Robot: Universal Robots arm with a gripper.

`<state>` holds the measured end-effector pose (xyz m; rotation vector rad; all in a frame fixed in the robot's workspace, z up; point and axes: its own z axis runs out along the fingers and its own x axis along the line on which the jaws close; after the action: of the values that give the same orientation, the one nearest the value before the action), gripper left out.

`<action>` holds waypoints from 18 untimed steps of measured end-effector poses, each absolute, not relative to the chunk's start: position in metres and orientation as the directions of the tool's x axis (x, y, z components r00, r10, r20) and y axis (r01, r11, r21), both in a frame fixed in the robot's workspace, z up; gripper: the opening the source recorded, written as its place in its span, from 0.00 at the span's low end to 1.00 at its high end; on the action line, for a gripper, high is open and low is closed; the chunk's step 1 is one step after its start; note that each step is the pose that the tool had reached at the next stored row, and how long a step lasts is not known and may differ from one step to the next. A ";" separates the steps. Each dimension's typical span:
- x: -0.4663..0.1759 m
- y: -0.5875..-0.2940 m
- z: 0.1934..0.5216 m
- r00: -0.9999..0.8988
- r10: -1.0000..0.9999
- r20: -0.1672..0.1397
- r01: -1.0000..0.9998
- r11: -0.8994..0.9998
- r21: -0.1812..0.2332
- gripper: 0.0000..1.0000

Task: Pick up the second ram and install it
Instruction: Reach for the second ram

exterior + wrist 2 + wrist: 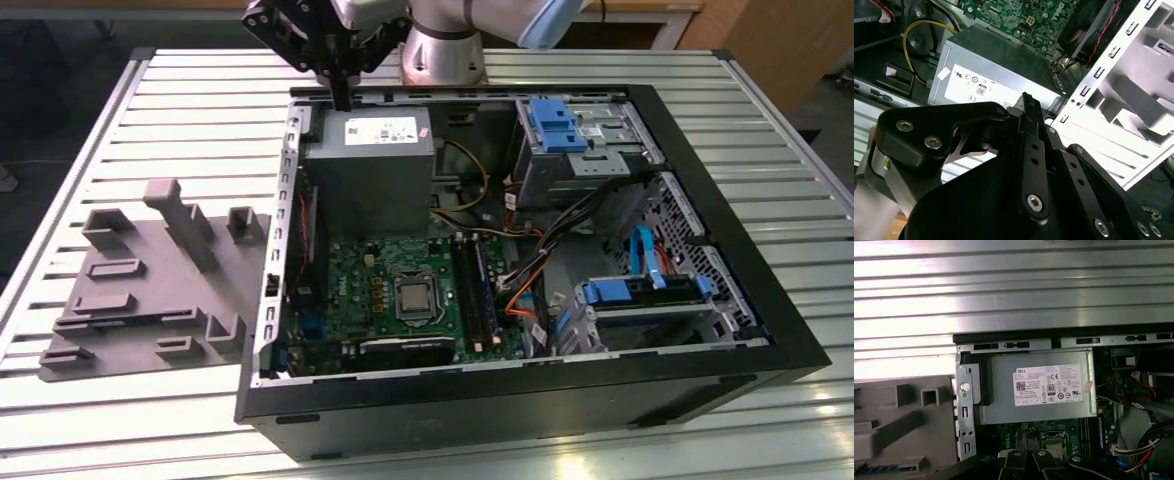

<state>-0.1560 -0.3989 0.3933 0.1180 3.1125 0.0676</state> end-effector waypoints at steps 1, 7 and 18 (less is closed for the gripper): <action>-0.157 -0.399 0.393 -0.997 0.076 -0.024 0.075 0.996 0.044 0.11; -0.171 -0.399 0.393 -0.997 0.076 -0.024 0.075 0.996 0.044 0.11; -0.179 -0.399 0.393 -0.997 0.076 -0.024 0.075 0.996 0.044 0.11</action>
<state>-0.1793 -0.3989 0.3933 0.1179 3.1125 0.0676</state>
